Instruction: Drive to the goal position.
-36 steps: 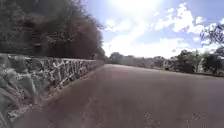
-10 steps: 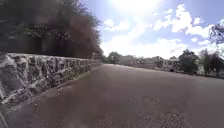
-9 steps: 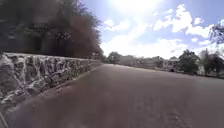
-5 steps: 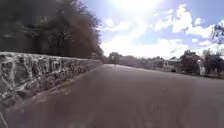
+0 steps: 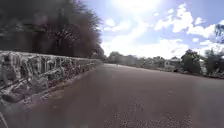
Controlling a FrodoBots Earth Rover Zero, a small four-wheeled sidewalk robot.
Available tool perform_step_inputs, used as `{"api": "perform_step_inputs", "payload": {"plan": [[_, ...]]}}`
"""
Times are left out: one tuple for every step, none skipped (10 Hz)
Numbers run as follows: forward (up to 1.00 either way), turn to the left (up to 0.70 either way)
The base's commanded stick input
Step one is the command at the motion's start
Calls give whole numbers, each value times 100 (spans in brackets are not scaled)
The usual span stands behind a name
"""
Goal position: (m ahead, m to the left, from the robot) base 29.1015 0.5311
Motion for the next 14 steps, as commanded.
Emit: {"api": "perform_step_inputs", "payload": {"plan": [[50,0],[50,0],[50,0],[50,0],[50,0],[50,0],[50,0],[50,0],[50,0],[50,0],[50,0],[50,0],[50,0],[50,0]]}}
